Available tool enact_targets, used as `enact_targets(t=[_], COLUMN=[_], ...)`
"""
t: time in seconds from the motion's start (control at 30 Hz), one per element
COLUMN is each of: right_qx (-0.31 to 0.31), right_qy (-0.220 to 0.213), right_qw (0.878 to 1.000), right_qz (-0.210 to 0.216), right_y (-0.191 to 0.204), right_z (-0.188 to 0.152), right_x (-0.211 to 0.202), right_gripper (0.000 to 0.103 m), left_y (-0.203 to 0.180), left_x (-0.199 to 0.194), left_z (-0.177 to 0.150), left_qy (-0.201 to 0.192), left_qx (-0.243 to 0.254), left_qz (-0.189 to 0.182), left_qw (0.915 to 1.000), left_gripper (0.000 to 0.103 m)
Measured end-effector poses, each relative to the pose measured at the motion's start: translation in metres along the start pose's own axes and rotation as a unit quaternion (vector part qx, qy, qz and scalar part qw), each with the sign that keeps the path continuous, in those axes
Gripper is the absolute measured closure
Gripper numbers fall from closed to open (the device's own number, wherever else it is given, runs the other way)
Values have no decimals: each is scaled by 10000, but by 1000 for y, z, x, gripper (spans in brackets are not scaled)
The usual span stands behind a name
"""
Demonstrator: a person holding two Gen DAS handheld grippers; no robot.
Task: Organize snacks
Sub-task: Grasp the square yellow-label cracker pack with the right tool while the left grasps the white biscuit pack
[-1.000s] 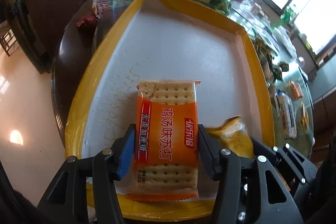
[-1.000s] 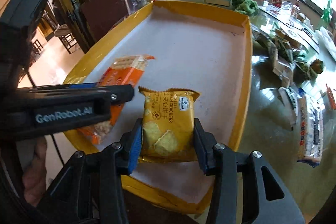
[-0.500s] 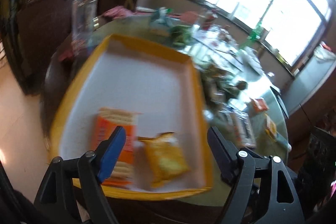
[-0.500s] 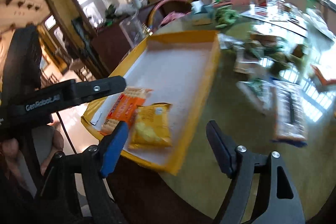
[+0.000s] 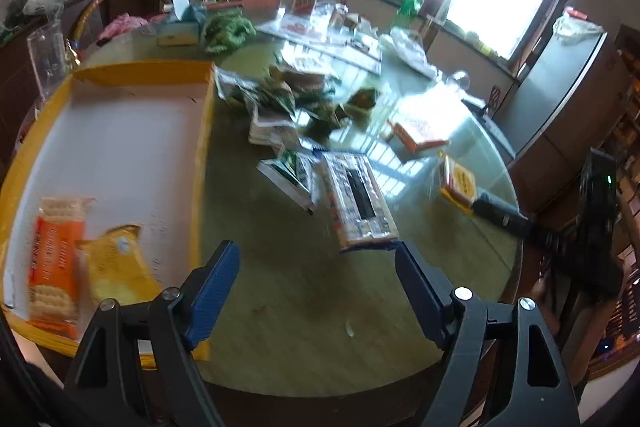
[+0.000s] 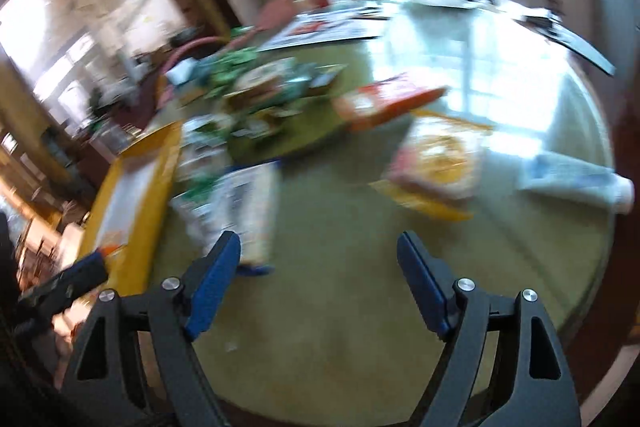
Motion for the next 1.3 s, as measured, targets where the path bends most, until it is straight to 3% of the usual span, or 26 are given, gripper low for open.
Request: enact_targets(t=[0.2, 0.33, 0.57, 0.77, 0.87, 1.03, 1.23, 1.3], right_qx=[766, 1058, 1113, 760, 507, 123, -62, -93], right_qy=[132, 358, 737, 706, 680, 622, 490, 463], right_qw=[9956, 9924, 9877, 9821, 9780, 9782, 9818, 9829], right_qz=[-529, -519, -811, -1572, -1908, -1978, -1836, -1780], right_y=[-71, -91, -89, -80, -79, -68, -58, -55], right_z=[22, 37, 47, 51, 47, 25, -14, -23], right_x=[10, 32, 72, 83, 83, 70, 40, 34], right_gripper=[21, 19, 19, 18, 27, 32, 33, 33], left_y=[-14, -15, -17, -19, -28, -47, -59, -60], left_x=[13, 14, 20, 37, 49, 80, 122, 132], left_z=[-5, -7, -6, 2, 7, 15, 18, 18], left_qy=[117, 171, 203, 339, 423, 609, 814, 837], left_qx=[101, 127, 95, 51, 127, 315, 608, 749], left_qz=[53, 84, 108, 187, 194, 253, 719, 904], left_qw=[9999, 9997, 9997, 9992, 9988, 9973, 9922, 9895], left_gripper=[23, 23, 23, 23, 23, 23, 25, 35])
Point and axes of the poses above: each gripper's, at about its wrist camera, not at the fingertips, and x roughly the way its jaws point, y to its left, z to its top, the point moved 5 cm from there along x, roughly the way its jaws point, and after that the axes turned 6 degrees about -x, right-handed, at the moved point
